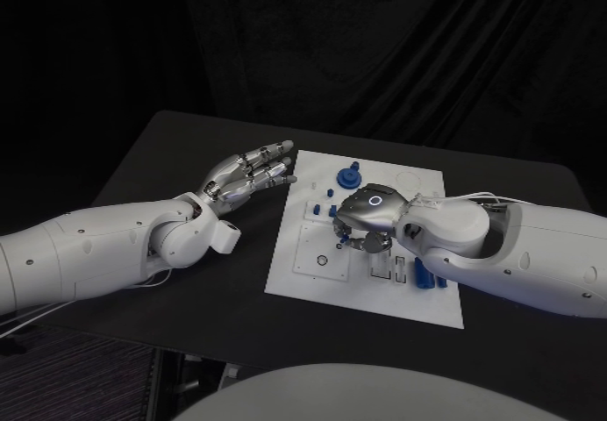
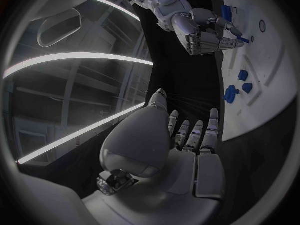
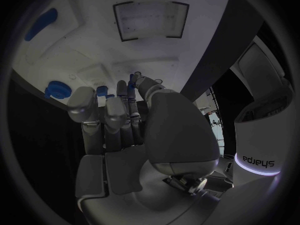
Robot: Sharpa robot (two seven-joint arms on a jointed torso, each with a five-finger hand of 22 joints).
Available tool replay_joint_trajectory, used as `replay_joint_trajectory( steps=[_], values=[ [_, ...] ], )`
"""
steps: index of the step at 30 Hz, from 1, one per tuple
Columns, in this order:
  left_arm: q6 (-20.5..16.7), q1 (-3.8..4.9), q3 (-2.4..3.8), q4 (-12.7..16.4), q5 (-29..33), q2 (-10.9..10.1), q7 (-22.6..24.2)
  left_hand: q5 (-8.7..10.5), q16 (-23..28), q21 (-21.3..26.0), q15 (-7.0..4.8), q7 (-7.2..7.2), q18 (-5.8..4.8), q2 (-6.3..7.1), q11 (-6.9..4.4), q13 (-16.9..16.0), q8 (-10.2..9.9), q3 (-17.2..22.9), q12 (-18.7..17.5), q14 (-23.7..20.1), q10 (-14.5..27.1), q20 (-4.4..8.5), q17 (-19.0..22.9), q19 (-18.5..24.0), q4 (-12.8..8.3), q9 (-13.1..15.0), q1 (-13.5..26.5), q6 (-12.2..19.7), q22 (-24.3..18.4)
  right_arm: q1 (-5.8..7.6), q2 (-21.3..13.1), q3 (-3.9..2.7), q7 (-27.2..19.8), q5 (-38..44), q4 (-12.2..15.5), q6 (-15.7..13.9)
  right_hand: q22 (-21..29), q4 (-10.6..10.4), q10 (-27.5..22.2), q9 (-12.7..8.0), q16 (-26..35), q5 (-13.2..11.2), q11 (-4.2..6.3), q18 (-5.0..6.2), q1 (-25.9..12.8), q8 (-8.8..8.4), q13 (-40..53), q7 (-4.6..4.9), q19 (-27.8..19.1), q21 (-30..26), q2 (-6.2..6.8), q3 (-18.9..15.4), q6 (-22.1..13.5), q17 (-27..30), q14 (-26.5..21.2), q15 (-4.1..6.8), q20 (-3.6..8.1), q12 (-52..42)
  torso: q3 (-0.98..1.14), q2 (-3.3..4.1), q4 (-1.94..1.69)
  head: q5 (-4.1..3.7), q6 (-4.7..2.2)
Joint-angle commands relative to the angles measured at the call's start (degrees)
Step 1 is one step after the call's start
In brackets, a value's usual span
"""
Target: Assemble the parts on the task board
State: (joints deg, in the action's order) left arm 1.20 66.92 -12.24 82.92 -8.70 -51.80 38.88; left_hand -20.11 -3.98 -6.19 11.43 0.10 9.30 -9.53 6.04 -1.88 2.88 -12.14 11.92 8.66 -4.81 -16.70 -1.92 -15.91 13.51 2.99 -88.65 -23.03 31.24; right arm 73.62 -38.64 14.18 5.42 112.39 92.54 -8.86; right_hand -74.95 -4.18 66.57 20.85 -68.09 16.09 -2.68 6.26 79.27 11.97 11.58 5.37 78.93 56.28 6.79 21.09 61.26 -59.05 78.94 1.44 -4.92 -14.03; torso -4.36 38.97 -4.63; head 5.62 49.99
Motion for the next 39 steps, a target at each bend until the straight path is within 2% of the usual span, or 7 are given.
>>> replay_joint_trajectory(
  steps=[1, 17, 39],
  values=[
    [0.94, -0.14, 0.04, 0.01, -0.11, 0.15, 3.75, -0.19, -0.23, -0.08, 0.31, 0.06, -0.3, -0.37, 0.4, -0.03, -0.22, 0.06, -0.18, 0.04, 0.03, -0.04, 0.03, -0.01, -0.28, -0.07, -0.33, 0.29, -0.06, -0.32, 0.0, -0.03, 1.39, 0.71, 0.16, 0.49, -7.17, -0.43, 0.41, 5.58, 0.05, 0.09, 0.01, -0.3, -0.38, -0.02, 0.0, -0.51, -0.38, -0.24, 0.09, 0.02, -0.04, -0.01, 0.22, -0.23, 0.15, 0.18, -0.05, 0.0, 0.02, 0.06, 0.01],
    [1.09, -0.26, 0.04, -0.29, -0.11, 0.34, 3.64, -0.2, -0.23, -0.05, 0.33, 0.07, -0.33, -0.44, 0.41, -0.02, -0.23, 0.09, -0.22, 0.0, 0.06, -0.03, 0.04, 0.05, -0.31, -0.08, -0.35, 0.37, -0.17, -1.13, 0.21, -0.03, 1.34, 0.71, -0.02, 0.39, -7.18, -0.43, 0.46, 5.6, 0.09, 0.09, 0.02, -0.31, -0.46, -0.08, 0.01, -0.52, -0.36, -0.2, 0.12, 0.01, -0.08, 0.05, 0.2, -0.21, 0.15, 0.21, -0.02, -0.06, 0.09, 0.41, 0.01],
    [1.45, -0.45, 0.04, -0.44, -0.11, 0.58, 2.69, -0.19, -0.14, 0.18, 0.48, 0.08, -0.52, -0.68, 0.54, 0.05, -0.34, 0.09, -0.65, -0.32, 0.38, -0.03, 0.1, 0.47, -0.42, -0.17, -0.37, 0.99, -0.9, -1.28, 0.41, -0.03, 1.14, 0.71, 0.45, -0.35, -7.21, -0.48, 0.51, 5.63, -0.01, 0.09, 0.05, -0.33, -0.59, -0.14, 0.03, -0.52, -0.32, -0.08, 0.1, 0.01, -0.11, -0.08, 0.26, -0.17, 0.15, 0.27, 0.03, 0.02, 0.05, 0.75, 0.01]
  ],
)
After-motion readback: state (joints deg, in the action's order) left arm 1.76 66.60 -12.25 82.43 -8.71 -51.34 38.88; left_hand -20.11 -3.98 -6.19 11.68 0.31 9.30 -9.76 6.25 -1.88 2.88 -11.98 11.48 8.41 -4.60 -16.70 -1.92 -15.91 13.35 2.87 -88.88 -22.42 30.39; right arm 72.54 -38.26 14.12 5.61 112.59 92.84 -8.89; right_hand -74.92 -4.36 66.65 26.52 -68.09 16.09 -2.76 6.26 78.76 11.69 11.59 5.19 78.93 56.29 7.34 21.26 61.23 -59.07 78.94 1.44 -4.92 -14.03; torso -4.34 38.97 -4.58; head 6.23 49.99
